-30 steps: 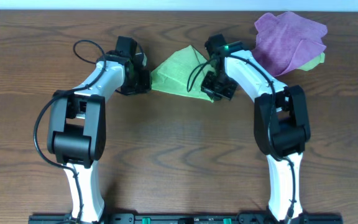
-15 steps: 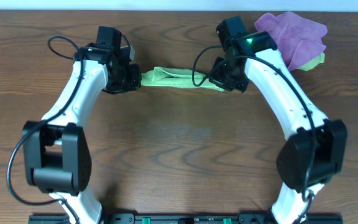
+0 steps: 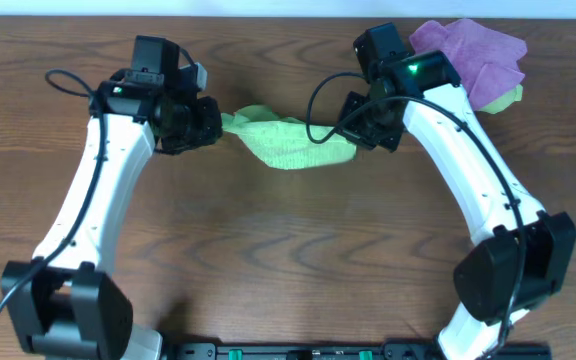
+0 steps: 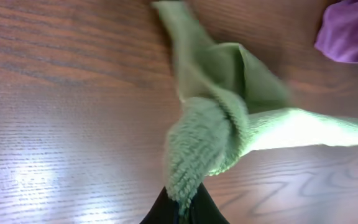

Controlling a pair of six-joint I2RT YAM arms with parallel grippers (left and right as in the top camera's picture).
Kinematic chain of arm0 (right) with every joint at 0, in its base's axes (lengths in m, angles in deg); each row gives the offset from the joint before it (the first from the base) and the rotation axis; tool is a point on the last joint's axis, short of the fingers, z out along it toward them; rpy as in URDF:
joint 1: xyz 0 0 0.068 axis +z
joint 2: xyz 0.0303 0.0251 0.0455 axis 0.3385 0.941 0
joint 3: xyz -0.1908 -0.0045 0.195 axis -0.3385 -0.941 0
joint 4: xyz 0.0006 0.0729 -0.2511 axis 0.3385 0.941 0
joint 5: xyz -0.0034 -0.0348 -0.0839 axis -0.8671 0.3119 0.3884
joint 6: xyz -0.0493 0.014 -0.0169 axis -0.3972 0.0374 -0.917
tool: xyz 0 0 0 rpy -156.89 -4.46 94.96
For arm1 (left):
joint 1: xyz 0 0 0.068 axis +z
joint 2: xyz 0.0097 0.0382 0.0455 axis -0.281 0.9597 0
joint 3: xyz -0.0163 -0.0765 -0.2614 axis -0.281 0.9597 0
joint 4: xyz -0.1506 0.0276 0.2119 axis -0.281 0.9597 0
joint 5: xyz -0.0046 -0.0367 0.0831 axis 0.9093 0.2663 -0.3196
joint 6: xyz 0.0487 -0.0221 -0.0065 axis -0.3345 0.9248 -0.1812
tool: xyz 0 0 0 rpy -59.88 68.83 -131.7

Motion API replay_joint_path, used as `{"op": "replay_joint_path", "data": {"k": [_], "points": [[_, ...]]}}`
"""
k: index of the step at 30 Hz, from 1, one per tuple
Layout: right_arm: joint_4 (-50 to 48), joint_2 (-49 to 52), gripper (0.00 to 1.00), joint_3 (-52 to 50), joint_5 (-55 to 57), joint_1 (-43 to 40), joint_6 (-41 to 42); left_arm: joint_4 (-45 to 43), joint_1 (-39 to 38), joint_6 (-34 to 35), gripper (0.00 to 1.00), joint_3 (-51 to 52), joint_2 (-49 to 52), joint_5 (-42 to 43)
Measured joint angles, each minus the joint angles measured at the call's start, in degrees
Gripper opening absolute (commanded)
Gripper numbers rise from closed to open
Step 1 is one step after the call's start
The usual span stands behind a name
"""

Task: Fold the cloth

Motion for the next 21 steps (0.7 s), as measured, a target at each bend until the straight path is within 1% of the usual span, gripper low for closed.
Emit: {"op": "replay_joint_path", "data": {"k": [7, 10, 16, 21], "points": [[-1.2, -3.13, 0.01, 0.0, -0.57, 0.0, -0.48, 0.9, 0.0, 1.55, 0.06, 0.0, -3.28, 0.35], [-4.28, -4.44, 0.01, 0.0, 0.26, 0.0, -1.27, -0.24, 0.0, 2.32, 0.06, 0.0, -3.52, 0.42], [-14.01, -4.76, 0.01, 0.0, 2.86, -0.37, -3.06, -8.48, 0.0, 4.81, 0.06, 0.0, -3.45, -1.51], [-20.94, -4.13, 0.01, 0.0, 3.78, -2.34, -4.24, -13.84, 0.22, 6.45, 0.06, 0.0, -1.7, -3.04]]}}
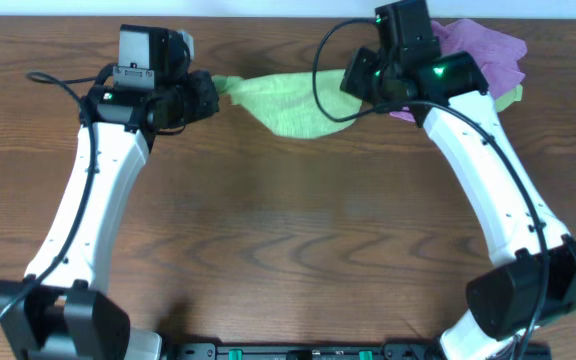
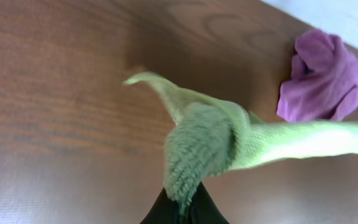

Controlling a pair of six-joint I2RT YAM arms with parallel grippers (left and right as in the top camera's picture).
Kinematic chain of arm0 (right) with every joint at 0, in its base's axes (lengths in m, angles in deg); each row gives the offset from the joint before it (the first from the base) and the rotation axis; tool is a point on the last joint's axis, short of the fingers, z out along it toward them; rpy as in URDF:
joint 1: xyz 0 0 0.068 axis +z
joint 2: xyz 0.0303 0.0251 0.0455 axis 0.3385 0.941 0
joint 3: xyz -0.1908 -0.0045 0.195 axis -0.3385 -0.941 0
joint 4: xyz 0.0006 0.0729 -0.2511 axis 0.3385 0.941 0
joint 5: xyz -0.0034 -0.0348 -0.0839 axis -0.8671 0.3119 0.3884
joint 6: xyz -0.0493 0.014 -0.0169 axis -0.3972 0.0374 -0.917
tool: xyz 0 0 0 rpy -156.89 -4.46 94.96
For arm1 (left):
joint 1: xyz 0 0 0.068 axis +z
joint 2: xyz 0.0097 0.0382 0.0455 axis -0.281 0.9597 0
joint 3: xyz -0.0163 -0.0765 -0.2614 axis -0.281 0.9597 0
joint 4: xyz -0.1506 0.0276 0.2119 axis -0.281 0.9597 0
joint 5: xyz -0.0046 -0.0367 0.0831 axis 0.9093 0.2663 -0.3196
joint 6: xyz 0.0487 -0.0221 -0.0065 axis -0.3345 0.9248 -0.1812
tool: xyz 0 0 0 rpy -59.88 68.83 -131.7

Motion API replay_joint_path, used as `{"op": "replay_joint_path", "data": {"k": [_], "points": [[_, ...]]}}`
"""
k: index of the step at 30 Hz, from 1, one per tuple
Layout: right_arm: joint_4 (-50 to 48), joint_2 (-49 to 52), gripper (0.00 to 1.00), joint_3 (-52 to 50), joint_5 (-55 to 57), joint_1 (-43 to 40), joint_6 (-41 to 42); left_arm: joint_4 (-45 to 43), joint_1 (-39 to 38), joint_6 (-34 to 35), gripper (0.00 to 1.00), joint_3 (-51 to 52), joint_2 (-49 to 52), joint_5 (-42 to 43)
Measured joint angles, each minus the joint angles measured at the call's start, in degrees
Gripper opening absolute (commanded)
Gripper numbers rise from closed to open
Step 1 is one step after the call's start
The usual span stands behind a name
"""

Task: Fold the cloth

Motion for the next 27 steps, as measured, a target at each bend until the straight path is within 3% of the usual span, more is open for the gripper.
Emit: {"op": "replay_joint_path", "data": {"k": [15, 27], "points": [[-24.28, 11.34, 0.01, 0.0, 0.26, -2.29, -1.9, -18.86, 2.64, 4.24, 0.06, -0.39, 10.62, -0.15], [-20.44, 21.7, 0.02, 15.76, 1.38, -3.67, -5.05, -17.94, 2.78, 4.22, 0.06, -15.13, 22.1, -0.17]]}}
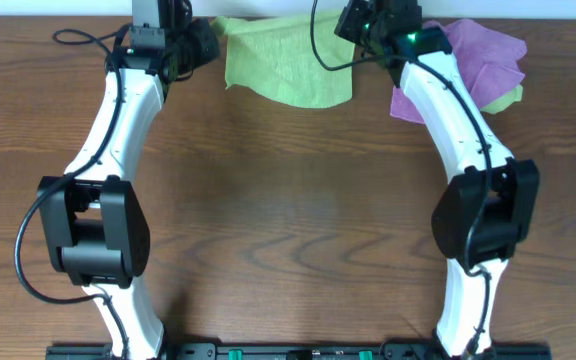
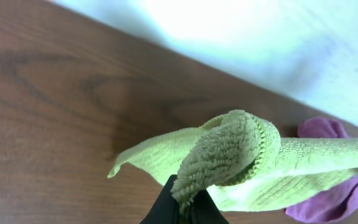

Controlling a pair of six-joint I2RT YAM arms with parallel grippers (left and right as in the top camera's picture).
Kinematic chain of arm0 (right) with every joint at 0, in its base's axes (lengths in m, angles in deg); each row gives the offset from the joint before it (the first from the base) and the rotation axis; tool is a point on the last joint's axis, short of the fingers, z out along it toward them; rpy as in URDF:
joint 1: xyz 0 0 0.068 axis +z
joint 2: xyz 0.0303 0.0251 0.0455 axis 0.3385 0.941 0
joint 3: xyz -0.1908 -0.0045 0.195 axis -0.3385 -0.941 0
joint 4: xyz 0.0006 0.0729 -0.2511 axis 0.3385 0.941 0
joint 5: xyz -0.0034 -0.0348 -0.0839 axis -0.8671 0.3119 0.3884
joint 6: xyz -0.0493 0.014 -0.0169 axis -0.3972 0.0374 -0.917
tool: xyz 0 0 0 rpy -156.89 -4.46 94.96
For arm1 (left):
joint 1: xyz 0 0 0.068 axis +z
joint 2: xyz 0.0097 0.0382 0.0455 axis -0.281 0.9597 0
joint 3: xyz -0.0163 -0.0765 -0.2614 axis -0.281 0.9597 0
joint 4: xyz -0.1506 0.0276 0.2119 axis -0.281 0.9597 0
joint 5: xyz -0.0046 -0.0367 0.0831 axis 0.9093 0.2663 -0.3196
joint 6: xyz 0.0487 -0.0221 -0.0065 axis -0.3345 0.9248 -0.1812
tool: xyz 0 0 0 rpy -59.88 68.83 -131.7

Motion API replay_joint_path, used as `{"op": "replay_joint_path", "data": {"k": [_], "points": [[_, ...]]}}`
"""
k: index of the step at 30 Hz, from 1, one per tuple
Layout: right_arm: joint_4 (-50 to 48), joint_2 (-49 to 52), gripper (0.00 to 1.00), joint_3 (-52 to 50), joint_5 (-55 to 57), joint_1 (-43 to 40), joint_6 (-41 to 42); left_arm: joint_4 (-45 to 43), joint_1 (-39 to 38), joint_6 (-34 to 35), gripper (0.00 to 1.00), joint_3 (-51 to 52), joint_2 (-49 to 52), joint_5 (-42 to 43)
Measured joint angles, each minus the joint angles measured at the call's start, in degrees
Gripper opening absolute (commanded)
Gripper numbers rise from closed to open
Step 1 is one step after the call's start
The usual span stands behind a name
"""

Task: Fold the cloth

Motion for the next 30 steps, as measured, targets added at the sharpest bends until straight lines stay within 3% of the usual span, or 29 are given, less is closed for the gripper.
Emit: {"op": "replay_joint_path", "data": {"k": [9, 30], "points": [[3.43, 0.52, 0.01, 5.53, 0.09, -0.07, -2.71, 3.1, 0.39, -0.44, 0.06, -3.32, 0.22, 0.5], [31.93, 0.55, 0.01, 6.97, 0.48, 1.9, -7.37, 37.24, 0.59, -11.54, 0.06, -7.82, 0.22, 2.4]]}}
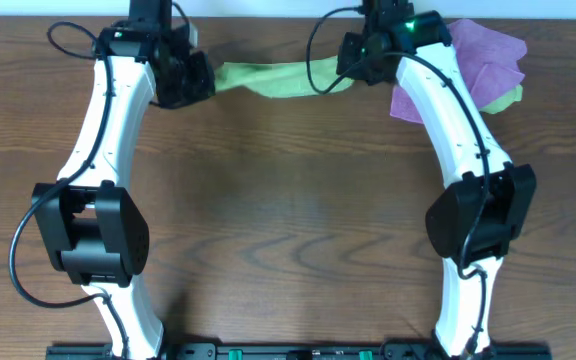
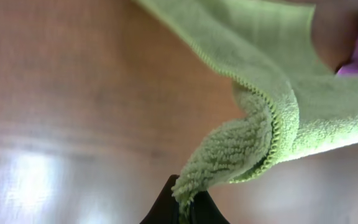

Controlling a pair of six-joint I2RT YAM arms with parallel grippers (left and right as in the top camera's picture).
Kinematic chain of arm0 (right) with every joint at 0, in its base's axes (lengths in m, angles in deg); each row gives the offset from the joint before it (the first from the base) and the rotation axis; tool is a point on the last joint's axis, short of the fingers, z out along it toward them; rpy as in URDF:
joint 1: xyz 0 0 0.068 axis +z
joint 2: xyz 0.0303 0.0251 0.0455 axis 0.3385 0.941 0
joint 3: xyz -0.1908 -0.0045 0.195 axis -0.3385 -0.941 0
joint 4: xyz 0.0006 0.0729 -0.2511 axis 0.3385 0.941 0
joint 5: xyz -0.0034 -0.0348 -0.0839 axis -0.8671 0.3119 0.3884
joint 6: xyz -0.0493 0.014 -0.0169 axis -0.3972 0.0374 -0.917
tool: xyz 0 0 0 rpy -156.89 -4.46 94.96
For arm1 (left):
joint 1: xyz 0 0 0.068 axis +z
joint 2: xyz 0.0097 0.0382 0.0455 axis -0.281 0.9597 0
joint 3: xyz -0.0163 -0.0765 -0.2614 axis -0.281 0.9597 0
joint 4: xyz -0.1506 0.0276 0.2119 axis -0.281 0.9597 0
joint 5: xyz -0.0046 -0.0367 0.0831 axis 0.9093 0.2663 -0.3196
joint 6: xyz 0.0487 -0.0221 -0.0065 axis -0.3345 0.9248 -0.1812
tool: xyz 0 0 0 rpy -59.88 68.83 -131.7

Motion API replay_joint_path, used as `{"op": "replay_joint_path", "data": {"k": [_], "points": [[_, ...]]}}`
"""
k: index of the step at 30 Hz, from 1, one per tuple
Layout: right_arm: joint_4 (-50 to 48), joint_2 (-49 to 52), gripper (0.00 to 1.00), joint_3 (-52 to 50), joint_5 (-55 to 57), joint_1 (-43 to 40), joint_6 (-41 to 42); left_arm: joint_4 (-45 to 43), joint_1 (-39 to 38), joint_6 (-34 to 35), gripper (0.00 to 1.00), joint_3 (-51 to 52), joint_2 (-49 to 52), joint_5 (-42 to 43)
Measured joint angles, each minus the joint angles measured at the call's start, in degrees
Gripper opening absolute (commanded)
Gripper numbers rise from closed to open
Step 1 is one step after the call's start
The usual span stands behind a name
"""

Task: Fold the cloth

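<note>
A green cloth (image 1: 268, 80) hangs stretched as a narrow band between my two grippers near the table's far edge. My left gripper (image 1: 204, 80) is shut on its left corner; in the left wrist view the pinched corner (image 2: 229, 155) rises from the shut gripper (image 2: 183, 202) and the cloth spreads up and to the right. My right gripper (image 1: 348, 72) holds the cloth's right end, its fingers hidden under the wrist.
A purple cloth (image 1: 468, 55) lies bunched at the far right corner, with a bit of another green cloth (image 1: 508, 98) under it. The wooden table (image 1: 288, 230) spreads out in front of the arms.
Both grippers have come back from the far edge toward me and lower. The cloth, which hung as a broad sheet, now shows as a thin taut strip.
The cloth was held by both grippers, crumpled low over the table's middle back. Then it was farther back and stretched wider. Then it hung open as a sheet at the far edge. Now it is a narrow band slightly nearer.
</note>
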Motion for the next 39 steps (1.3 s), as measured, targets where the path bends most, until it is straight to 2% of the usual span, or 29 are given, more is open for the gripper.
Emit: {"op": "replay_joint_path", "data": {"k": [5, 12, 20, 28, 39], "points": [[6.1, 0.0, 0.01, 0.02, 0.22, 0.98, 0.0, 7.82, 0.0, -2.34, 0.06, 0.0, 0.0, -0.02], [13.68, 0.0, 0.01, 0.15, 0.96, 2.38, 0.0, 12.07, 0.0, -3.74, 0.06, 1.64, 0.0, -0.02], [18.4, 0.0, 0.01, 0.15, 0.87, 3.28, 0.0, 10.67, -0.22, -3.74, 0.06, 9.81, -0.59, 0.07], [23.34, -0.22, 0.01, 0.15, 0.09, 4.22, 0.0, 7.96, -0.37, -3.43, 0.06, 19.32, -7.98, 0.92], [30.23, -2.05, 0.01, 0.15, 1.16, 7.78, 0.2, 9.05, -0.61, -3.43, 0.06, 21.31, -8.63, 2.21]]}}
